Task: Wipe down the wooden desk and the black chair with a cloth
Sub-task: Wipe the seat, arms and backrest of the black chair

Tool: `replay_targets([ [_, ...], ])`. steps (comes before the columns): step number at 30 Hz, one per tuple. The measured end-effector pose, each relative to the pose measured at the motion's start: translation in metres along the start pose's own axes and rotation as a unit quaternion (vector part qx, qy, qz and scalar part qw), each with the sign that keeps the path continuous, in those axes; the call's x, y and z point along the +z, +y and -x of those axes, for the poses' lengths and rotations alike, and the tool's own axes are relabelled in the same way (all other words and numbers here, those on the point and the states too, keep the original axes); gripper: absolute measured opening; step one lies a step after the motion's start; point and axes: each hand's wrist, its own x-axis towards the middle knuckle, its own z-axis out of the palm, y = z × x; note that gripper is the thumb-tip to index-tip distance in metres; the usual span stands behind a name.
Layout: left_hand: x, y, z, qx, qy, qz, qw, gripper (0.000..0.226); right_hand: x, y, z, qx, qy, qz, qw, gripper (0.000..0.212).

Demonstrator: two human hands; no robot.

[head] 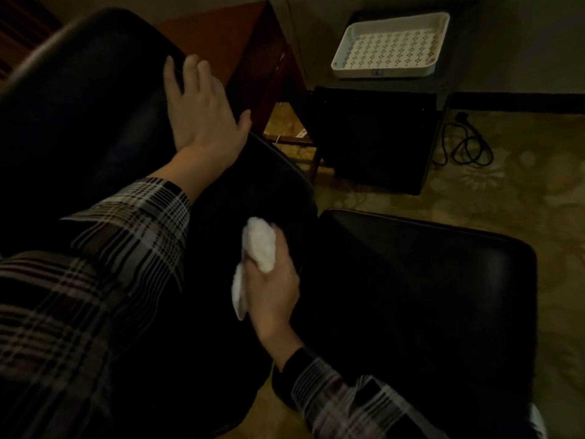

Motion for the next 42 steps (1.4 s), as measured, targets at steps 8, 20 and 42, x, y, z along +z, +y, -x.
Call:
replay_targets([
  [8, 0.011, -0.013, 0.015, -0.021, -0.013, 0.008, 1.0, 0.075, -0.001, 0.026, -0.073, 0.145, 0.106, 0.044, 0.983, 0.036],
  [20, 0.024, -0.027, 0.034, -0.043, 0.007, 0.054, 0.998, 0.075, 0.021, 0.012, -0.045, 0.092, 0.087, 0.034, 0.991, 0.042],
  [42, 0.038, -0.039, 0.05, -0.074, 0.039, 0.06, 0.995, 0.082, 0.002, 0.037, -0.123, 0.17, 0.084, 0.018, 0.982, 0.05],
])
